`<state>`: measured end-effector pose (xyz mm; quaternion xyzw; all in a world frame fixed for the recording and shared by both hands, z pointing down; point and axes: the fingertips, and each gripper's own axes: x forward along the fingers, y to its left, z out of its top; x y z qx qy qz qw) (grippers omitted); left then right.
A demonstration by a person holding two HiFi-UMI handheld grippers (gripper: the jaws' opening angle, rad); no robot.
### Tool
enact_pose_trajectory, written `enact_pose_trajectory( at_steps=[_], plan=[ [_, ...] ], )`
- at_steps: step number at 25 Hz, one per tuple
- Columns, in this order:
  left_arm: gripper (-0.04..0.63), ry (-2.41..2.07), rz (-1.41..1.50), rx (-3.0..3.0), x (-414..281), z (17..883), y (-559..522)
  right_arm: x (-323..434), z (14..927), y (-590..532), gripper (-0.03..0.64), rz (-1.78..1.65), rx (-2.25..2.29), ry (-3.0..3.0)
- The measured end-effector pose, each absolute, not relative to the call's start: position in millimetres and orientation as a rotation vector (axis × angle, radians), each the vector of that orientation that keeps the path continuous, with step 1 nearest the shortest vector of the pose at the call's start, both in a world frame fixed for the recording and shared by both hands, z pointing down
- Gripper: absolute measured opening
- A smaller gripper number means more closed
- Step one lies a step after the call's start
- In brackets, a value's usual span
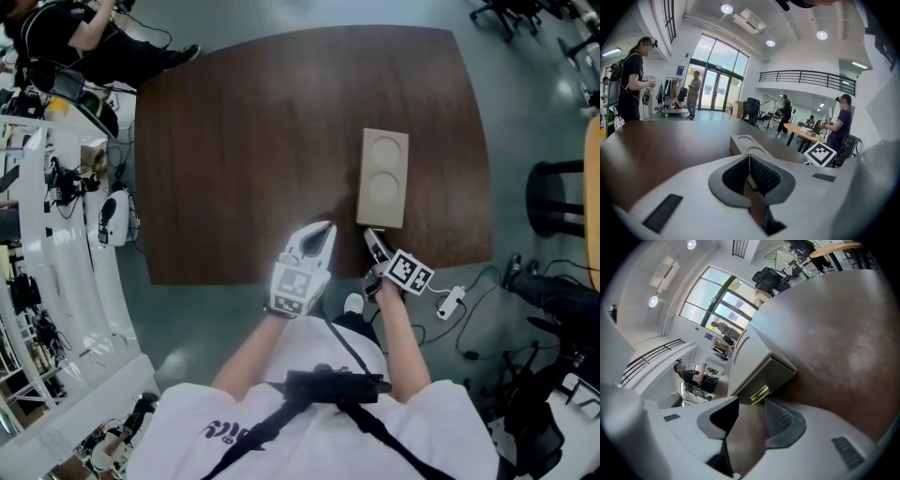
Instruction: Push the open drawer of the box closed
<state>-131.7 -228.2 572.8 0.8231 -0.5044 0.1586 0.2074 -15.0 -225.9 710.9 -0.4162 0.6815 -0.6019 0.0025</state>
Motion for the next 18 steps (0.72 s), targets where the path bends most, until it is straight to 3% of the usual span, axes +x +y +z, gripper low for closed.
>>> enact_pose_trajectory(
  at_steps=[18],
  plan=[
    [0.011,-1.344,0.456,2.32,-122.0,579.2,-258.7,-15.9,723.8,-230.0,0.178,-1.873,-1.321,2.167]
  ],
)
